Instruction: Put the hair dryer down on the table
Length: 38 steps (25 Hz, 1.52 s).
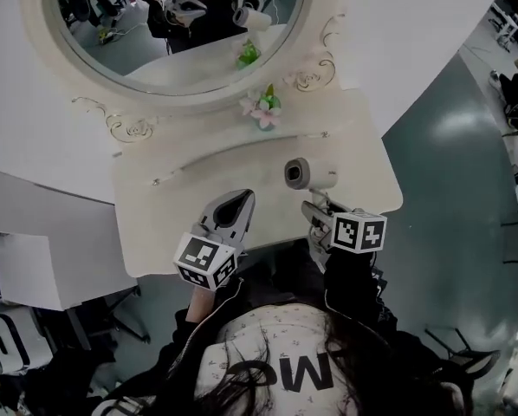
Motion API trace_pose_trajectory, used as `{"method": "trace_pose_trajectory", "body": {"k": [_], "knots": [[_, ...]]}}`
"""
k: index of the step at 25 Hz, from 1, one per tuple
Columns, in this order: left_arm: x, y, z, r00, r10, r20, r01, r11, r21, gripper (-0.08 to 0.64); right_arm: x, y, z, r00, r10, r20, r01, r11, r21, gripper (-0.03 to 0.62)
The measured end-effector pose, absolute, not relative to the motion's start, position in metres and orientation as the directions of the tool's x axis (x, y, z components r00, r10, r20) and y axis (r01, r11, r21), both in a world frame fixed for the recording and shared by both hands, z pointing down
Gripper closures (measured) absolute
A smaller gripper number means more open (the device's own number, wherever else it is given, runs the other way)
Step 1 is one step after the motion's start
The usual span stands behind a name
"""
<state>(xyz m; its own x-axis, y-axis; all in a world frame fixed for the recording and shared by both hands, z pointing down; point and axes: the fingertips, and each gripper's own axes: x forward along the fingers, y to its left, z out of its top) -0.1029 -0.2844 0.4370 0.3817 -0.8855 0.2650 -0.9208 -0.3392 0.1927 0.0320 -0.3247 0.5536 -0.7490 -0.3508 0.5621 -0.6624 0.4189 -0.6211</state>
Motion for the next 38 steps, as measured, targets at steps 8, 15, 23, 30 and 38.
{"method": "trace_pose_trajectory", "body": {"k": [8,15,23,30,38], "knots": [[-0.098,-0.301,0.440,0.294,-0.910,0.291,-0.951,-0.248,0.186,0.563,0.032,-0.356,0.591,-0.719,-0.239,0.652,-0.665,0.506,-0.549,0.367],[-0.101,-0.305,0.440,0.228,-0.927,0.299,-0.968,-0.181,0.175,0.563,0.023,-0.377,0.626,-0.674,-0.160,0.721,-0.650,0.591,-0.477,0.367],[-0.112,-0.297,0.441,0.142,-0.940,0.311,-0.981,-0.092,0.170,0.563,0.006,-0.388,0.655,-0.617,-0.086,0.783,-0.601,0.694,-0.397,0.367],[-0.121,-0.287,0.444,0.090,-0.940,0.328,-0.986,-0.037,0.164,0.563,-0.007,-0.396,0.667,-0.578,-0.104,0.809,-0.574,0.756,-0.313,0.365],[-0.128,-0.279,0.449,0.073,-0.933,0.352,-0.986,-0.015,0.165,0.563,-0.020,-0.410,0.677,-0.534,-0.153,0.831,-0.518,0.836,-0.179,0.365]]}}
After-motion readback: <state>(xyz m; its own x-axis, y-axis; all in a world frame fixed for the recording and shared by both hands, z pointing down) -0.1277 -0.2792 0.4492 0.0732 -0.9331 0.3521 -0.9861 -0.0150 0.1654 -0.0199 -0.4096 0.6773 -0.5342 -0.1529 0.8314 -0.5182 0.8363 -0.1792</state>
